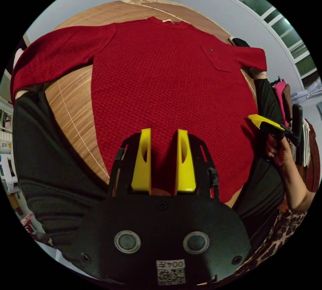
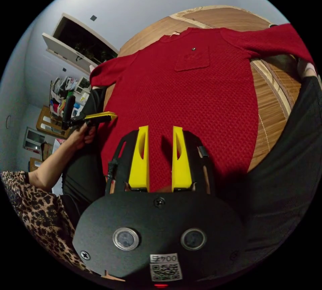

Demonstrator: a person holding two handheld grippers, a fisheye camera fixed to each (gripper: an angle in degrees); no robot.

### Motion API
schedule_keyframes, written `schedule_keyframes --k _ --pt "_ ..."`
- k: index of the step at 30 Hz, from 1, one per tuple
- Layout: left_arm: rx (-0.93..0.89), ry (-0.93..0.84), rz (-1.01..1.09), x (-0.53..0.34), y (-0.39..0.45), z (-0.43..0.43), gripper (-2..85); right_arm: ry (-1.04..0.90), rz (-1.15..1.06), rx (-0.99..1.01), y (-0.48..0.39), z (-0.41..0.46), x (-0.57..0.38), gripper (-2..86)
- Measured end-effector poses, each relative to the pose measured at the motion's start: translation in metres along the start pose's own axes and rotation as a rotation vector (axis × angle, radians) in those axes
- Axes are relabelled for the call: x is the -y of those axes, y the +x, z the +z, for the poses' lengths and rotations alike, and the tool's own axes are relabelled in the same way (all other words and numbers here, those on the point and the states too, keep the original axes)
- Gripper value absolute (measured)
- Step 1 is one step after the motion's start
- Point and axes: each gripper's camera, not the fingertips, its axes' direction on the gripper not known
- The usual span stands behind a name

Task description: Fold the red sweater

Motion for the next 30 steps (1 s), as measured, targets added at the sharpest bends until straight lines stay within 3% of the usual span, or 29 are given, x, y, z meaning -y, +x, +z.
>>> schedule_keyframes --k 16,22,26,28,30 --pt "-0.055 0.018 -0.03 -0.038 0.023 0.013 9.8 0.005 0.015 -0.011 -0.015 0.007 -0.011 11.1" --pt "-0.136 0.073 -0.05 -0.05 0.028 0.005 11.2 0.141 -0.03 -0.162 -0.037 0.006 -0.015 12.3" --pt "-0.189 0.389 -0.148 -0.068 -0.007 -0.076 10.5 0.154 -0.03 -0.19 -0.04 0.017 -0.012 12.5" --pt "-0.135 0.517 -0.199 -0.079 -0.036 -0.121 9.8 0.129 -0.022 -0.192 -0.039 0.025 -0.009 12.4" --pt "0.03 0.62 -0.275 -0.094 -0.082 -0.17 8.9 0.106 -0.023 -0.211 -0.041 0.036 -0.006 12.3"
